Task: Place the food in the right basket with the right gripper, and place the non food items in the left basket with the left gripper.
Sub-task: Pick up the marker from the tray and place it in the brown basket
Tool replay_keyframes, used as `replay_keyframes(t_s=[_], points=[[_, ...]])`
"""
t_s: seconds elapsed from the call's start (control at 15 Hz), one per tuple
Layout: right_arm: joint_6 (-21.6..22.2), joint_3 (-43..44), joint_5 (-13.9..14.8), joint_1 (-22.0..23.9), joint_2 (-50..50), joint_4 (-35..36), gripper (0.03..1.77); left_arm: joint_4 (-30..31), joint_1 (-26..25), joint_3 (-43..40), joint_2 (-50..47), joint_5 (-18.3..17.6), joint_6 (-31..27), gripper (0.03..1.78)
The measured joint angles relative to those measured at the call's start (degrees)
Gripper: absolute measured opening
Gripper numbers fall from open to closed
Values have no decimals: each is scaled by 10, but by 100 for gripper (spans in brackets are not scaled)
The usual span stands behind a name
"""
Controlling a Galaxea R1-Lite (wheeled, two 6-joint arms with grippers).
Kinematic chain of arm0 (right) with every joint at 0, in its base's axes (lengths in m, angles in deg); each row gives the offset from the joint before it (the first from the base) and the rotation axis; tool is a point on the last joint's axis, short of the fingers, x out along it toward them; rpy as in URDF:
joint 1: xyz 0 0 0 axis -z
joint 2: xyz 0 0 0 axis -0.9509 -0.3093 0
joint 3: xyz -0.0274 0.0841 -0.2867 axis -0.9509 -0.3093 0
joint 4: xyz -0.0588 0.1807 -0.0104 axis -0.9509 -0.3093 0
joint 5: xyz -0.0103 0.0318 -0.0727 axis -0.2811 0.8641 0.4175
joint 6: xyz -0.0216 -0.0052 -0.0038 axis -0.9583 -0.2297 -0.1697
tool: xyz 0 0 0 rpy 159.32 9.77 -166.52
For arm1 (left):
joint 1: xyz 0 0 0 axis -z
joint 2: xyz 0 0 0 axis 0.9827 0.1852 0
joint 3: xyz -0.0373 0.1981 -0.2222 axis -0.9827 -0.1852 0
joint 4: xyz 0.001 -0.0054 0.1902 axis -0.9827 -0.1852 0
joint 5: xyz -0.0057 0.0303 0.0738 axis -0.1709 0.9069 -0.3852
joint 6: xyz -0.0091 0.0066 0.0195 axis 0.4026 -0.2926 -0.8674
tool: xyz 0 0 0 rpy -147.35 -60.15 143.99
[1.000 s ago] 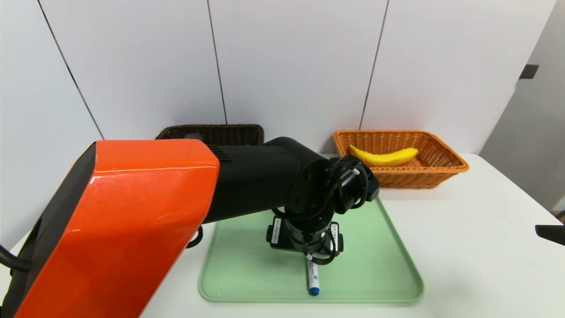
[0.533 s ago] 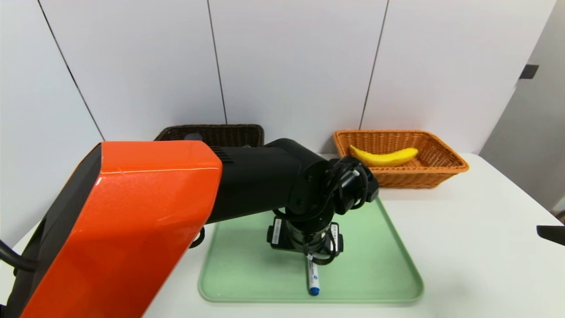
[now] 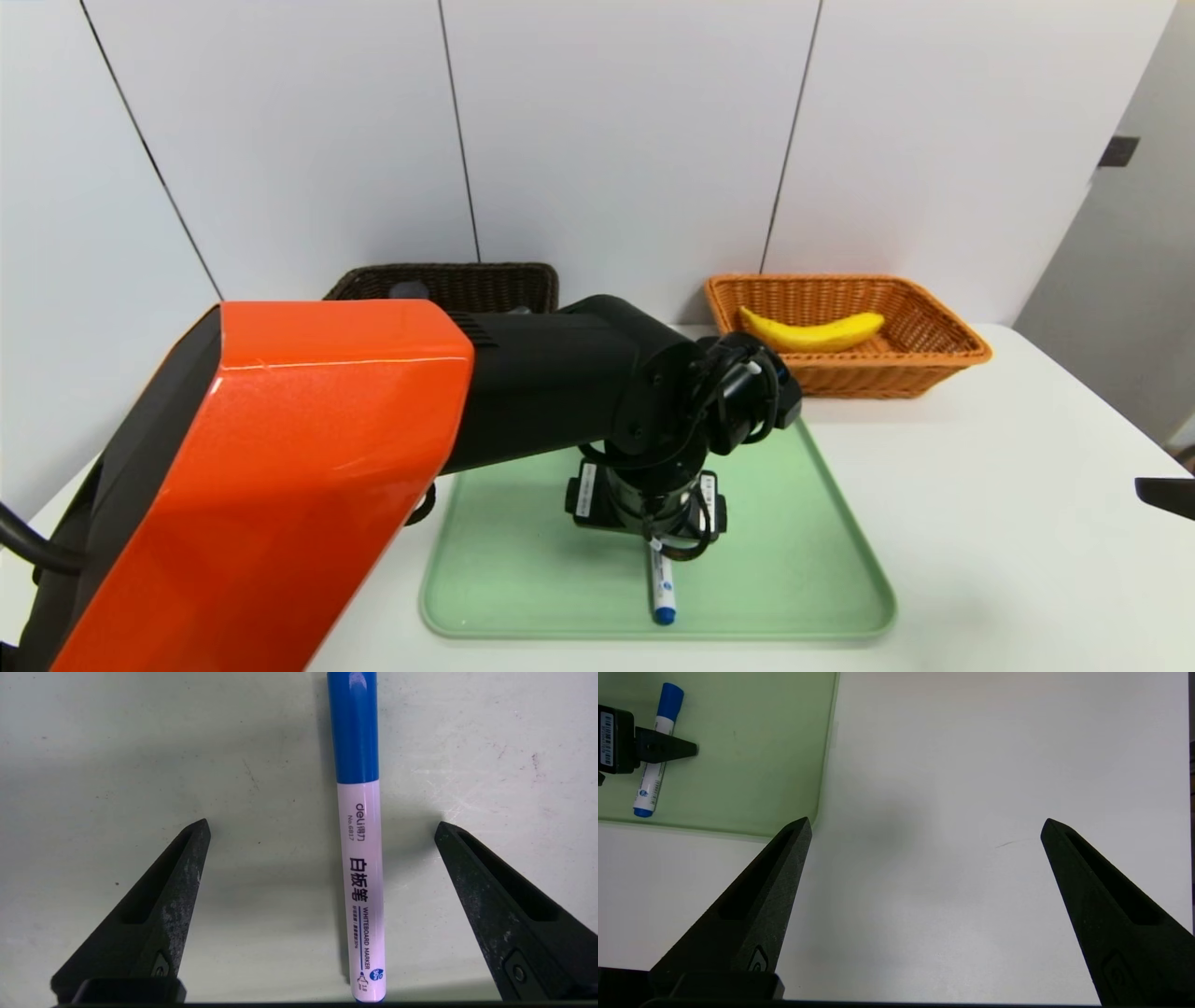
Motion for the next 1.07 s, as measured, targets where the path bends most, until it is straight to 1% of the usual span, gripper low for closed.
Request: replay_keyframes(t_s=[0.13,0.2,0.33,0.4,0.53,0.67,0.73,0.8,1.07], points=[[0,0,0,0,0,0,170,0,0,0,0,1,0,169],[-1,0,0,0,0,0,170,0,0,0,0,0,0,160],[-1,0,0,0,0,1,170,-2,0,0,1,1,0,126],[0,0,0,0,0,1,170,-3,0,0,3,1,0,113],[-1,0,0,0,1,1,170,-2,0,0,5,1,-1,92],[-1,0,0,0,3,0,170,0,0,0,5,1,-1,75],[-1,0,0,0,4,0,170,0,0,0,5,1,-1,36],[-1,0,-1,0,4,0,170,0,0,0,5,1,0,17],[-2,0,0,0,4,1,170,-2,-1,0,4,0,0,17]])
